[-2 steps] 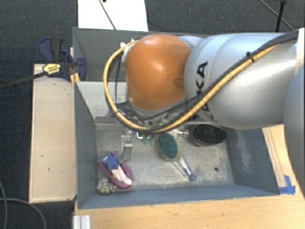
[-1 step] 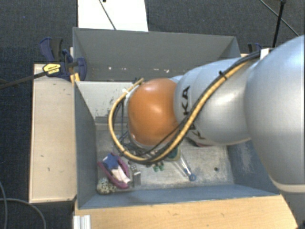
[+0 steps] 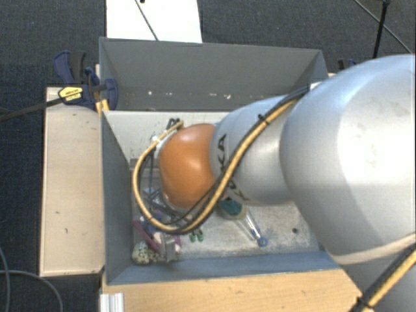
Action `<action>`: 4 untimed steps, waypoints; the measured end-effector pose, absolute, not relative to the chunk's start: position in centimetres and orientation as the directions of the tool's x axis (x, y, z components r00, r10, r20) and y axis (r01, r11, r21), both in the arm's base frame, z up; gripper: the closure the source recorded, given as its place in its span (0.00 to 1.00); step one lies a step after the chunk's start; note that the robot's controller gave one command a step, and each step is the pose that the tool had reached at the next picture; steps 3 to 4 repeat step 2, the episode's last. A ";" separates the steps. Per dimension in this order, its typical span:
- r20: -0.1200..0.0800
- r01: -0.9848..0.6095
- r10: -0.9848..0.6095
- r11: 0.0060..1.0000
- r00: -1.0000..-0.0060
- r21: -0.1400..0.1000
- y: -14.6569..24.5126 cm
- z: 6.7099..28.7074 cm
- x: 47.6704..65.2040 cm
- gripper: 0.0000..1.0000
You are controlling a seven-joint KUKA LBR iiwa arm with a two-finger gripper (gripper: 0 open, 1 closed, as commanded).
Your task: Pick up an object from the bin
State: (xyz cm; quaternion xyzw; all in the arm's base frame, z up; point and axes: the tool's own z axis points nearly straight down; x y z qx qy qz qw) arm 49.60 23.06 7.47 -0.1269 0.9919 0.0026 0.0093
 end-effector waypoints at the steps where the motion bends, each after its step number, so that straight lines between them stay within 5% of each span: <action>1: -0.044 -0.244 -0.243 0.970 -0.969 0.008 23.3 8.4 50.3 1.00; 2: -0.012 -0.252 -0.252 0.968 -0.968 0.002 22.7 22.3 52.9 1.00; 4: -0.012 -0.252 -0.252 0.968 -0.968 0.002 22.7 22.3 52.9 1.00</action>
Offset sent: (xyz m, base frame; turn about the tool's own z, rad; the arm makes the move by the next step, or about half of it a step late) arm 0.0000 0.0000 0.0000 0.0000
